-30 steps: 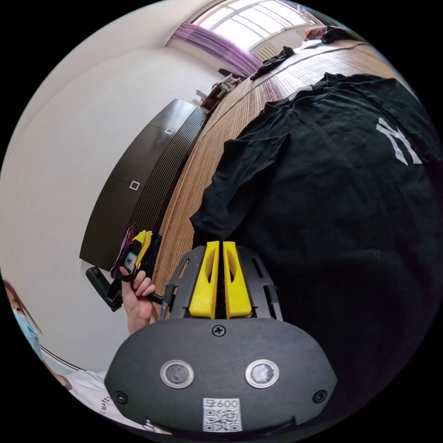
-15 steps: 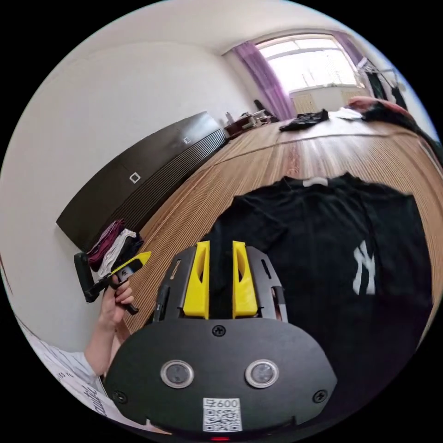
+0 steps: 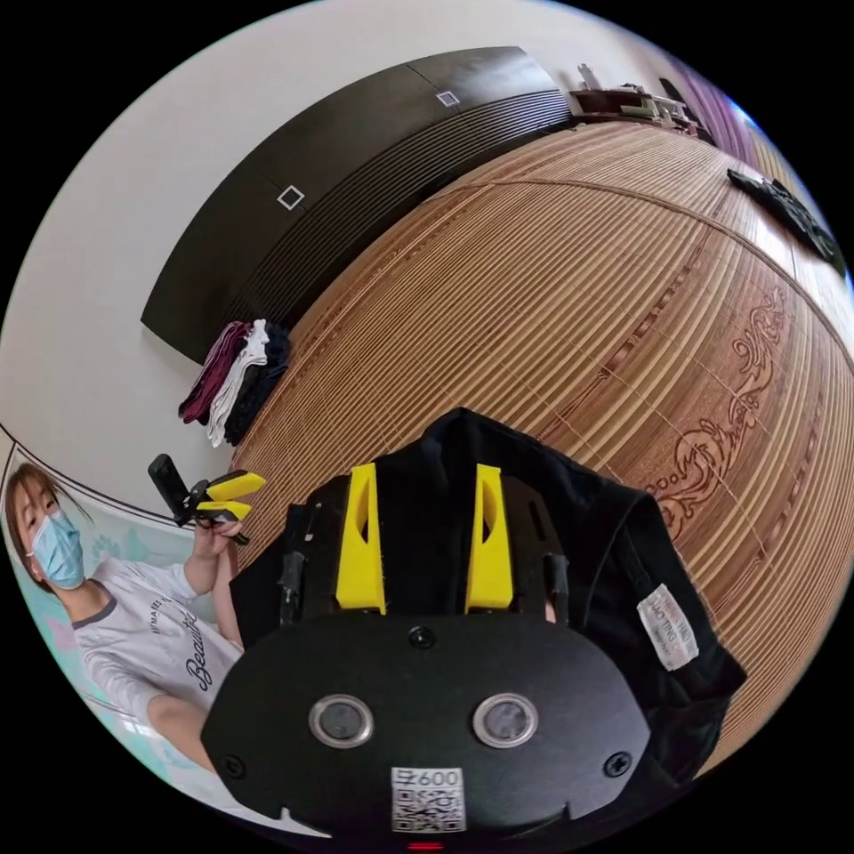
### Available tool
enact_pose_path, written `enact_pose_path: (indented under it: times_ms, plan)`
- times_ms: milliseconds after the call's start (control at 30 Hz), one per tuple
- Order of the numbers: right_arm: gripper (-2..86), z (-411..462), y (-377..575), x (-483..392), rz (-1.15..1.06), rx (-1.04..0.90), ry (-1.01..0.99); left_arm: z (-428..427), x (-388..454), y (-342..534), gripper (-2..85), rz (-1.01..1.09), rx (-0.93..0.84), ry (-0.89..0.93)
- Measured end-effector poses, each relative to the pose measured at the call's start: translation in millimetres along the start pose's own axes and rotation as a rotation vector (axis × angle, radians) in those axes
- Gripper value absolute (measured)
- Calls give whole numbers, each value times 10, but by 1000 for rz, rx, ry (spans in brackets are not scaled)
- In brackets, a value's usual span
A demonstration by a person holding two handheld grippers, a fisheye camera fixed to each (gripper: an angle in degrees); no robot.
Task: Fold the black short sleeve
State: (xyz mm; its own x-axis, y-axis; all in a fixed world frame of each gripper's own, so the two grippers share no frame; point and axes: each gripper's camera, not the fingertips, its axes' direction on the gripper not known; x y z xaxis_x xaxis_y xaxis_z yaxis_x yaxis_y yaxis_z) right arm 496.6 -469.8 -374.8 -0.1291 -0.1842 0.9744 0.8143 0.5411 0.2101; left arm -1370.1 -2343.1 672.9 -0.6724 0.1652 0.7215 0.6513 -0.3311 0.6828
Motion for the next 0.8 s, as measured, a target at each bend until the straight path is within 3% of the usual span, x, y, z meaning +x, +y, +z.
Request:
enact_pose_path:
  times_ms: [100,333,567,800]
  plan:
    - [57,90,23,93,-53,25,-71,90,97,-56,105,13,-54,23]
    - [0,390,-24,187,-91,45,-6,118,289,-175,99,38,-100,10]
    - [-8,866,-365,265,-101,119,27,96,220,-275,97,-27,-118,76]
    - [-8,1885,-766,497,-63,-17,151,84,407,-348,97,13,-137,45]
